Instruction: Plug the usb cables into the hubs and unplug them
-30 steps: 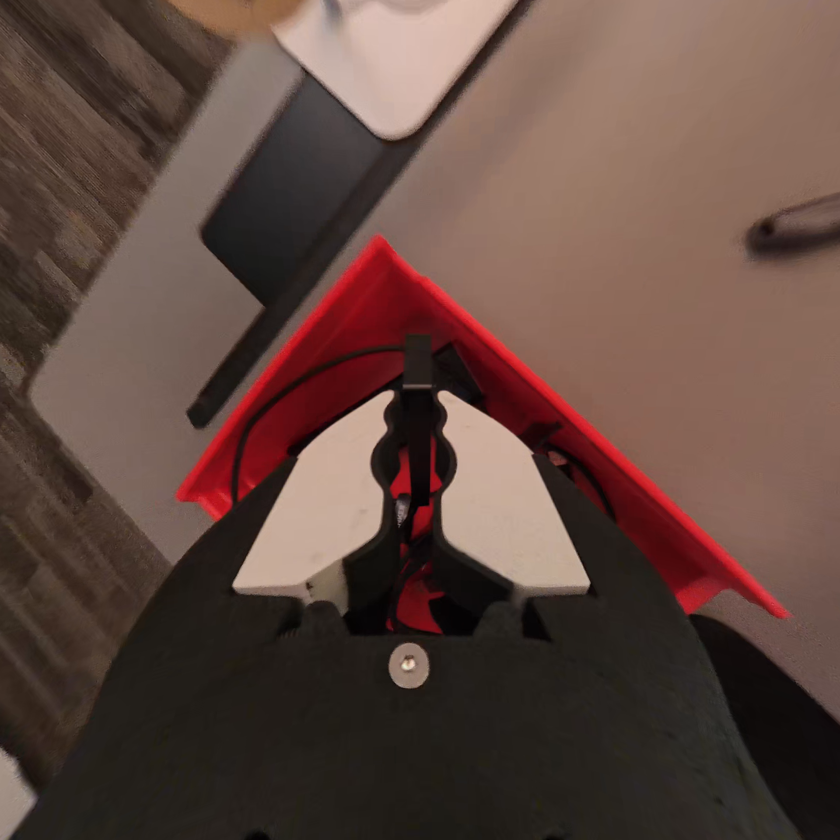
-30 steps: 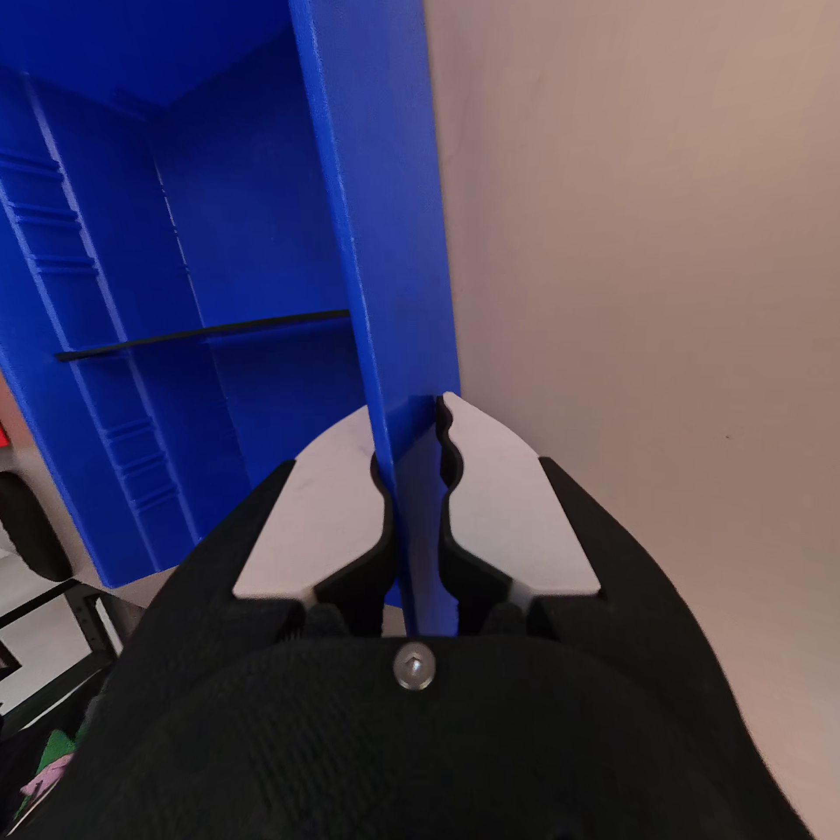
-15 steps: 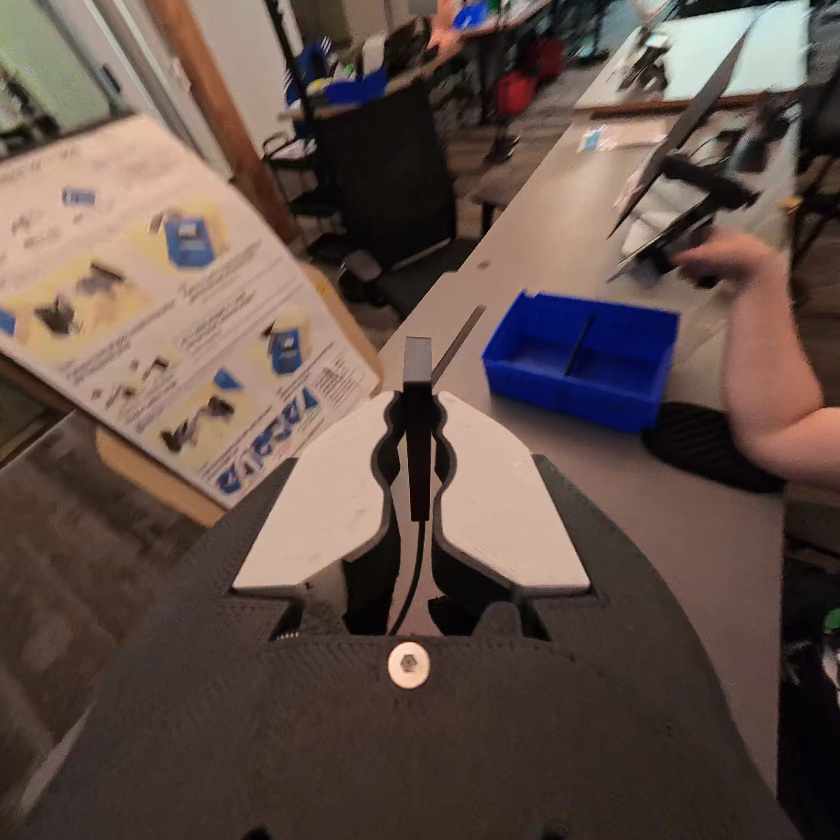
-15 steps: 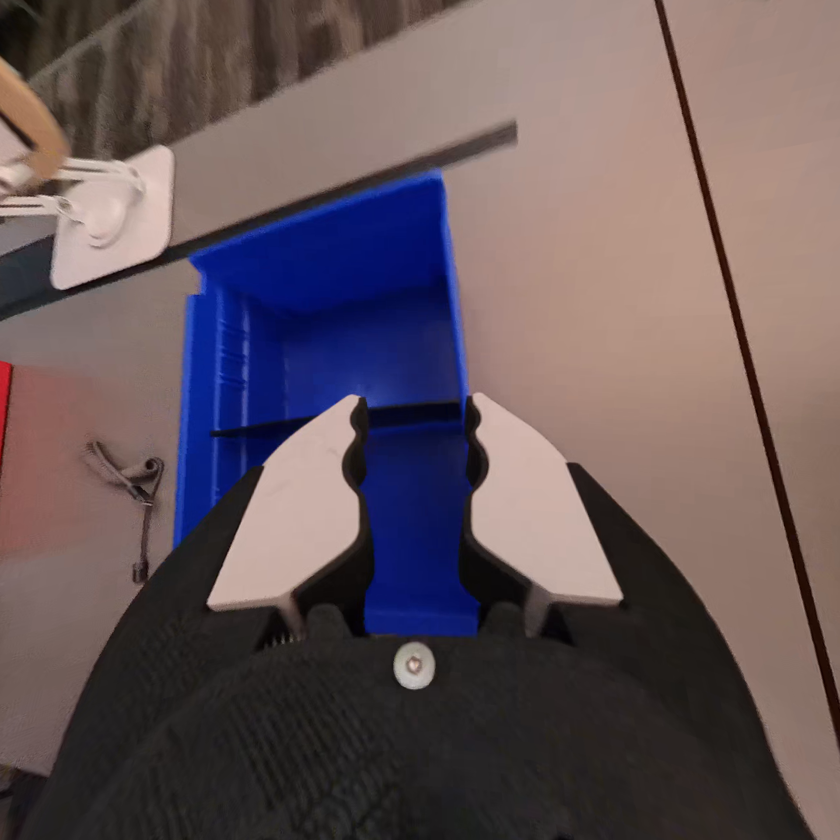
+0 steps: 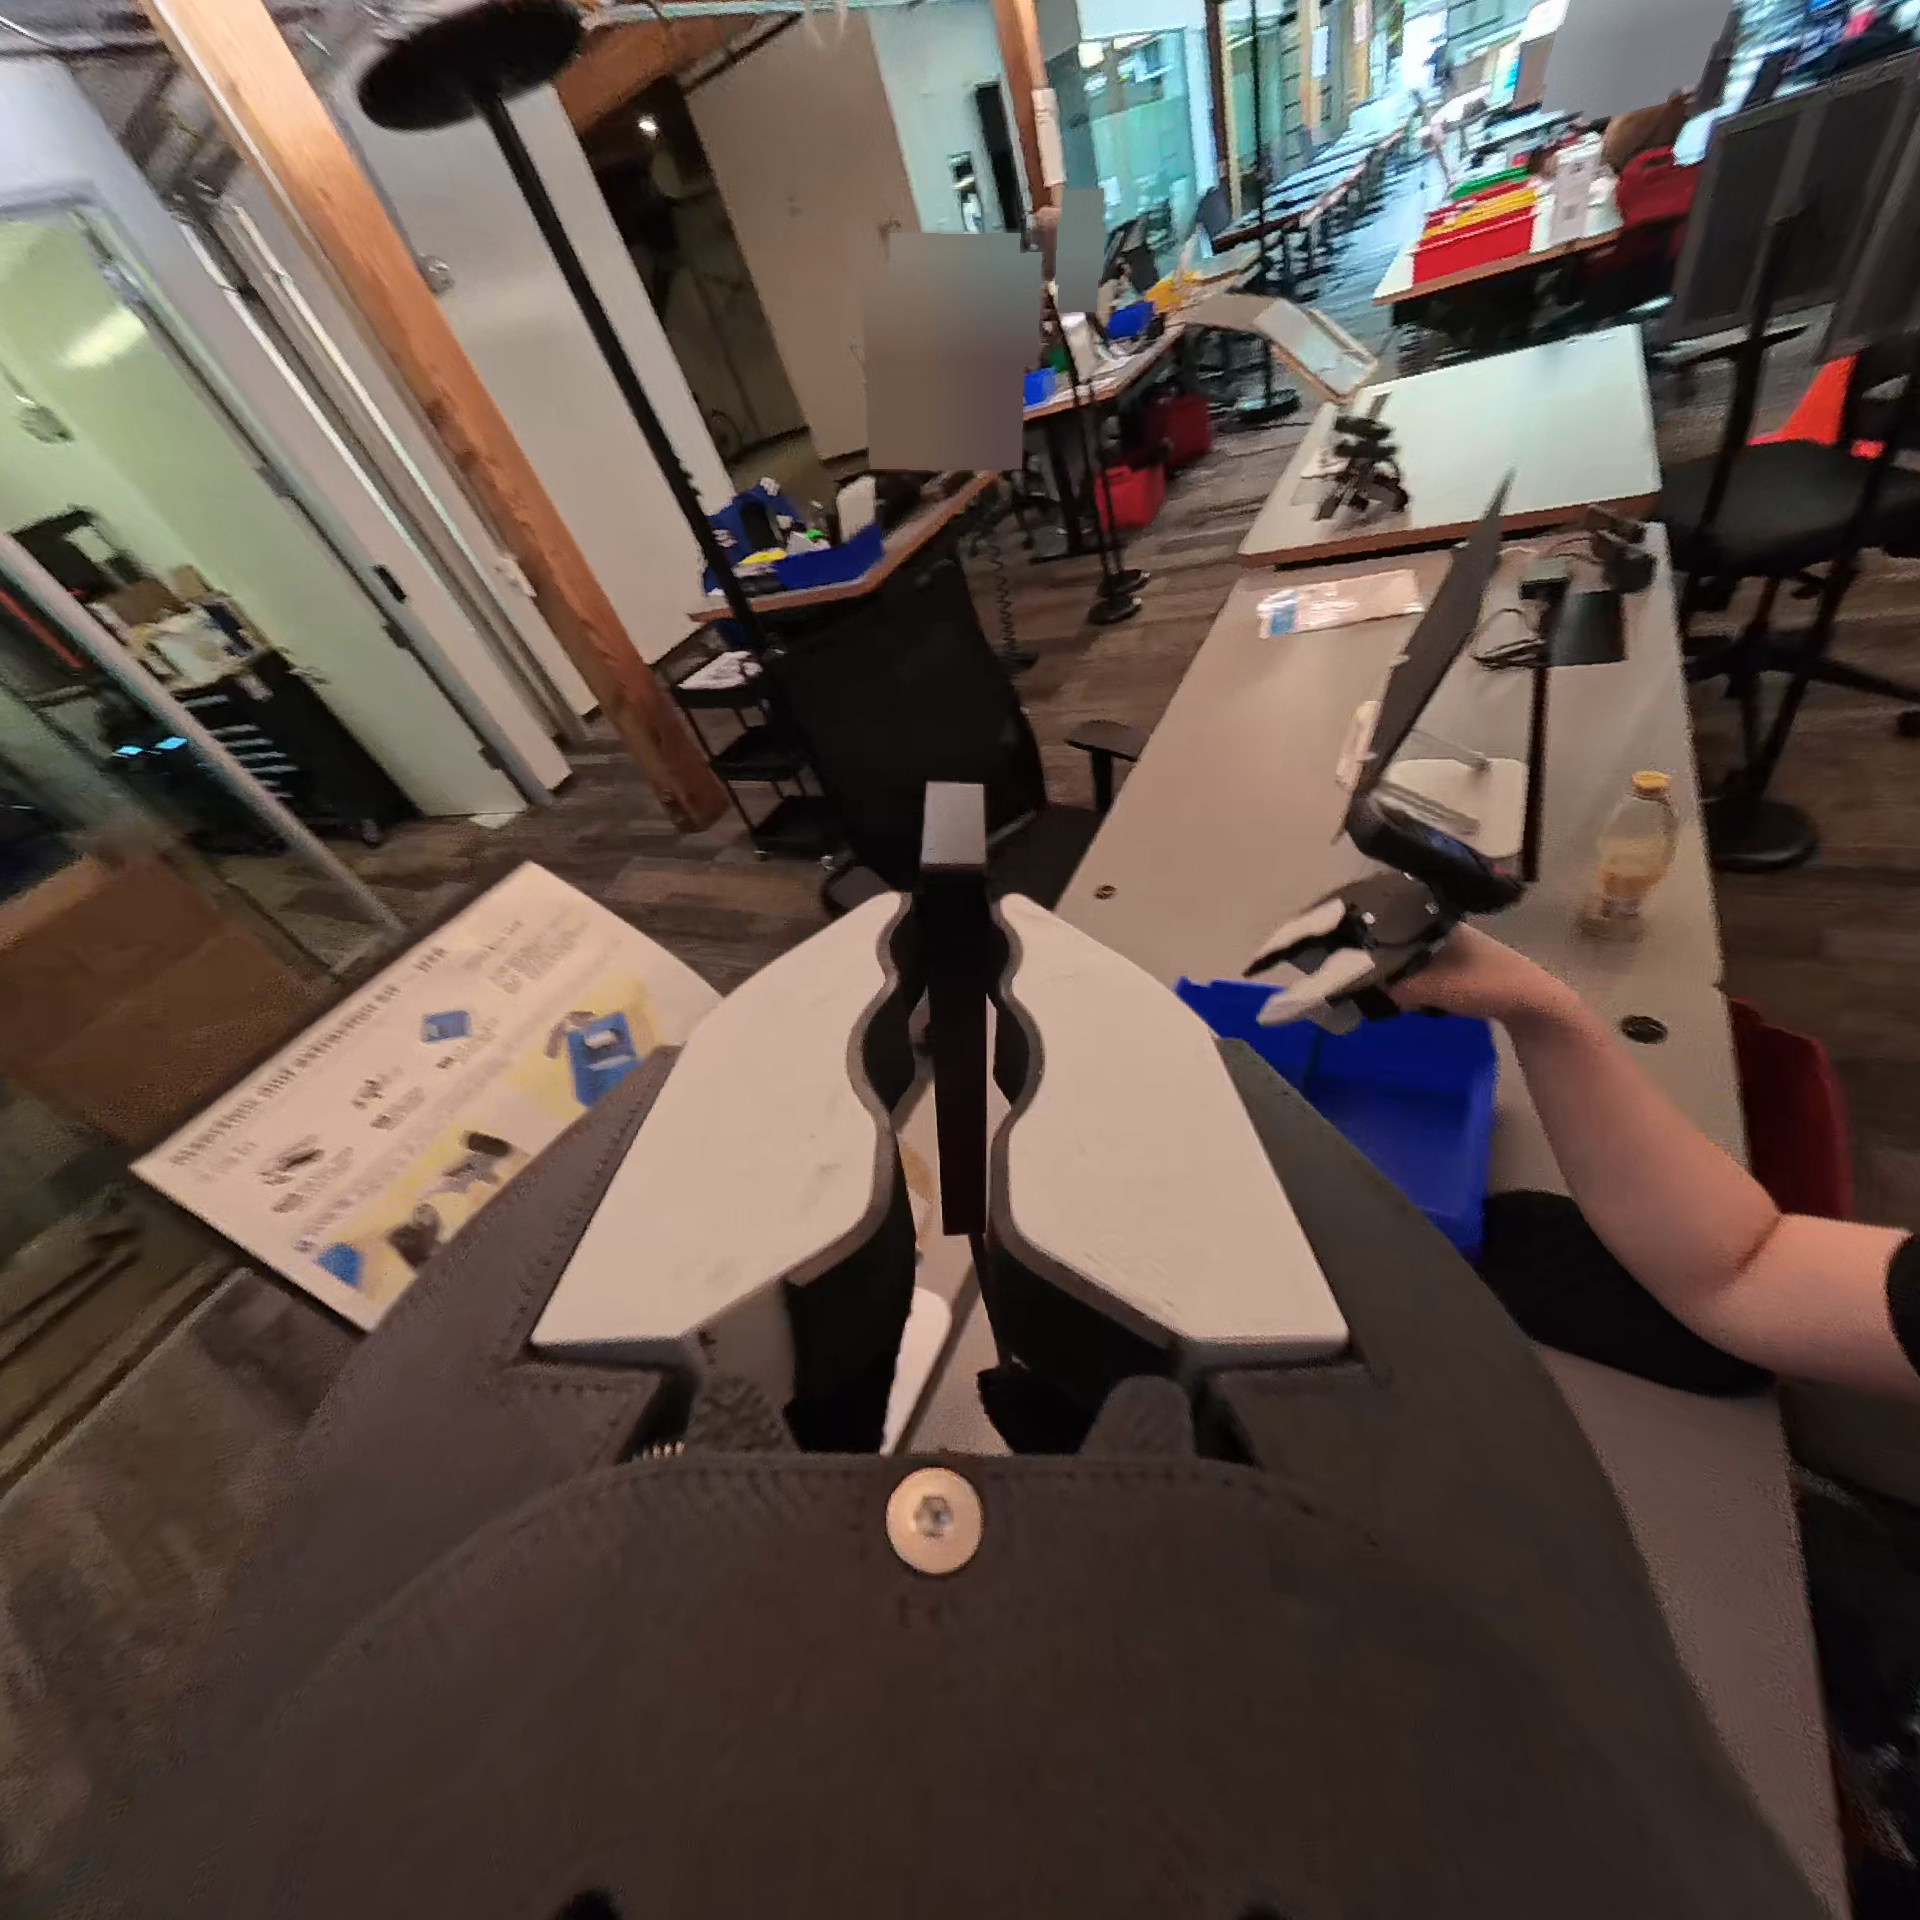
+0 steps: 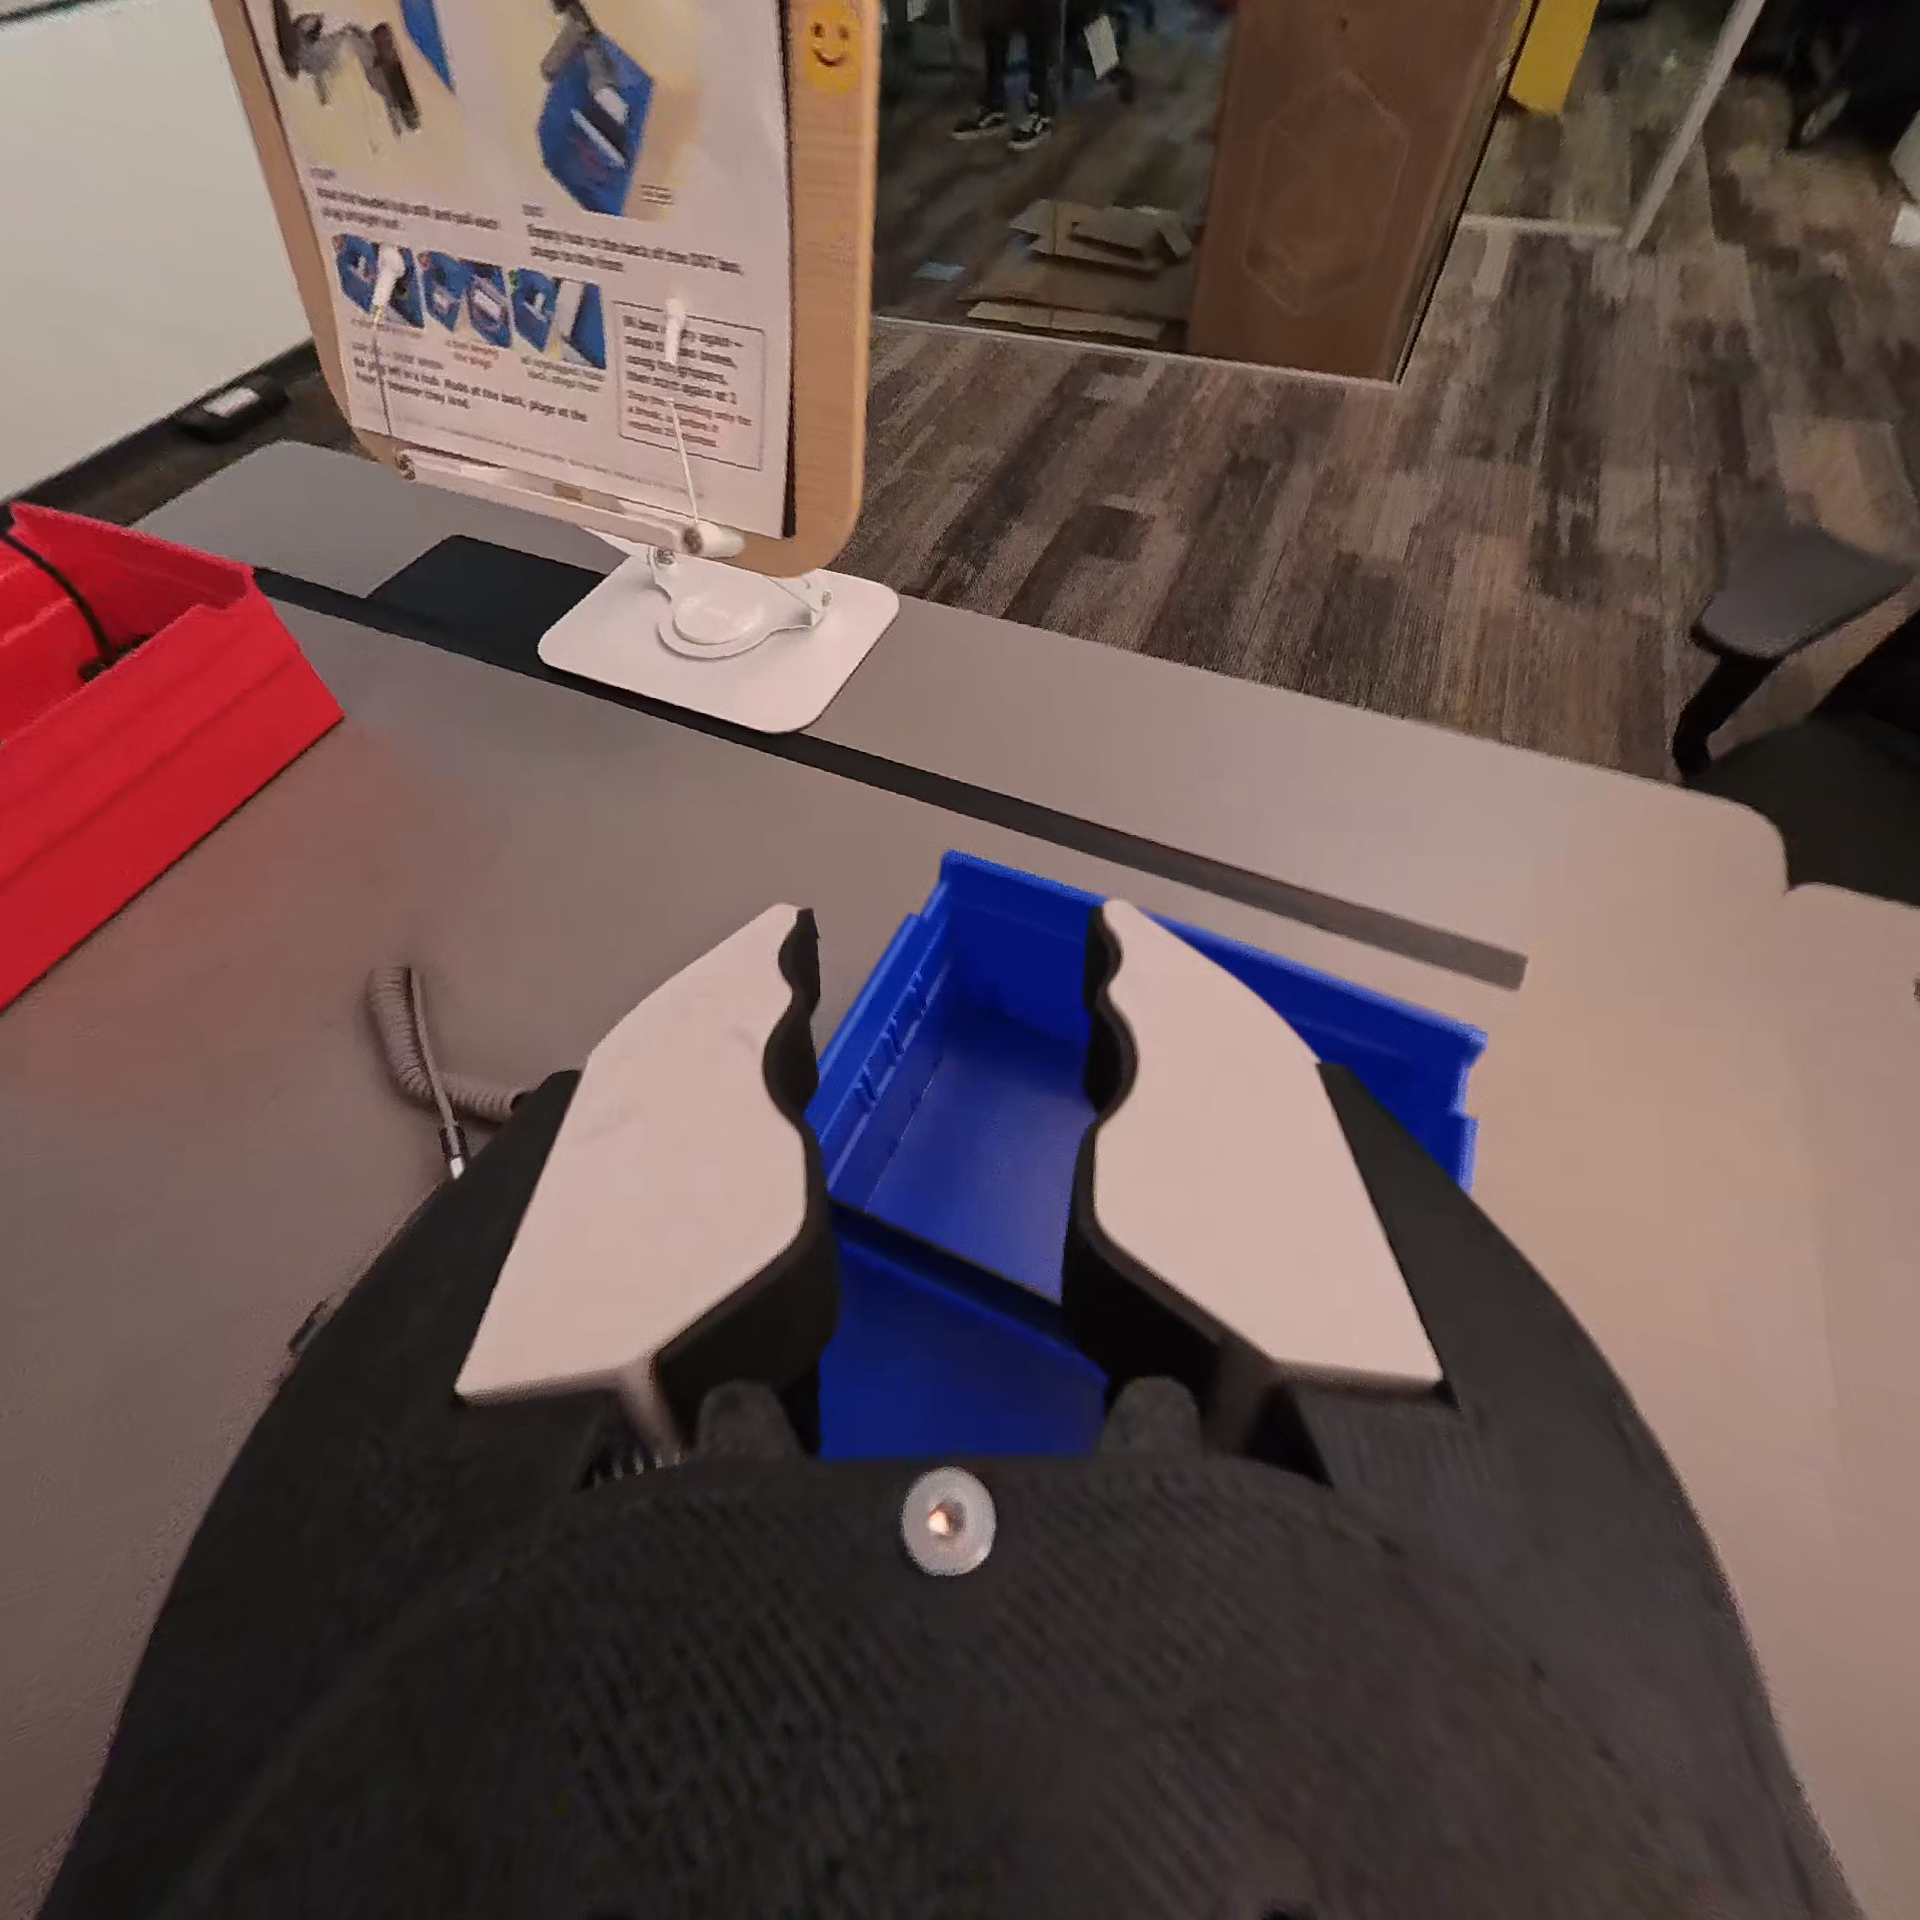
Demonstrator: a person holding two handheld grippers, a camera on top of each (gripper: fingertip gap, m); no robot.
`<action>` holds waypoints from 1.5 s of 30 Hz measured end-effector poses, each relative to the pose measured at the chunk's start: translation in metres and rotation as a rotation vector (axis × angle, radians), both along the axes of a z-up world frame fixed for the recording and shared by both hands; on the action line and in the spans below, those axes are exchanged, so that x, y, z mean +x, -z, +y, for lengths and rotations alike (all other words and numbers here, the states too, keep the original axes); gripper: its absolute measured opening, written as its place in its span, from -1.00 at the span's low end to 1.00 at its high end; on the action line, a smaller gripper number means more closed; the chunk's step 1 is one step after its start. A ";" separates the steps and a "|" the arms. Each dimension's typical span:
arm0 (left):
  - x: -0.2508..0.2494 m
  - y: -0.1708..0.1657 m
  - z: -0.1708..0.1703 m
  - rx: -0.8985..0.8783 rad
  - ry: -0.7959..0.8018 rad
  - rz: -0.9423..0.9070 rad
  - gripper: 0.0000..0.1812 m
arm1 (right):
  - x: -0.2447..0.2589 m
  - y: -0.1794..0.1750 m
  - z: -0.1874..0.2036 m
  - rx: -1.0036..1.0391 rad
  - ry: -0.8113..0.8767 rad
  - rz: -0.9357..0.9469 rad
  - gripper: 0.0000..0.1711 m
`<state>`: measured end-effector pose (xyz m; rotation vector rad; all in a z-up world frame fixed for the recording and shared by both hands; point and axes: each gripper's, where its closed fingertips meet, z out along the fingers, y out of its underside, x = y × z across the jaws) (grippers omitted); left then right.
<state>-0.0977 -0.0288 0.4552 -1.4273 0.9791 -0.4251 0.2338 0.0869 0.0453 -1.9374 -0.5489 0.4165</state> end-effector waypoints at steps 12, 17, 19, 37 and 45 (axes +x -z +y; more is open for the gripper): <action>0.058 -0.129 -0.062 0.171 -0.108 0.024 -0.89 | -0.205 -0.053 -0.077 0.386 -0.593 0.178 -0.09; 0.097 -0.134 -0.091 0.185 -0.063 0.073 -0.89 | -0.280 -0.020 -0.107 0.267 -0.698 0.190 -0.03; 0.107 -0.130 -0.097 0.172 -0.035 0.080 -0.89 | -0.285 -0.005 -0.094 0.231 -0.614 0.154 -0.05; 0.047 0.316 -0.010 -0.206 0.390 -0.123 -0.89 | -0.205 0.177 0.048 -0.137 -0.019 -0.301 -0.80; 0.026 0.372 0.026 -0.239 0.341 -0.266 -0.89 | -0.245 0.099 -0.005 -0.119 -0.396 -0.117 -0.39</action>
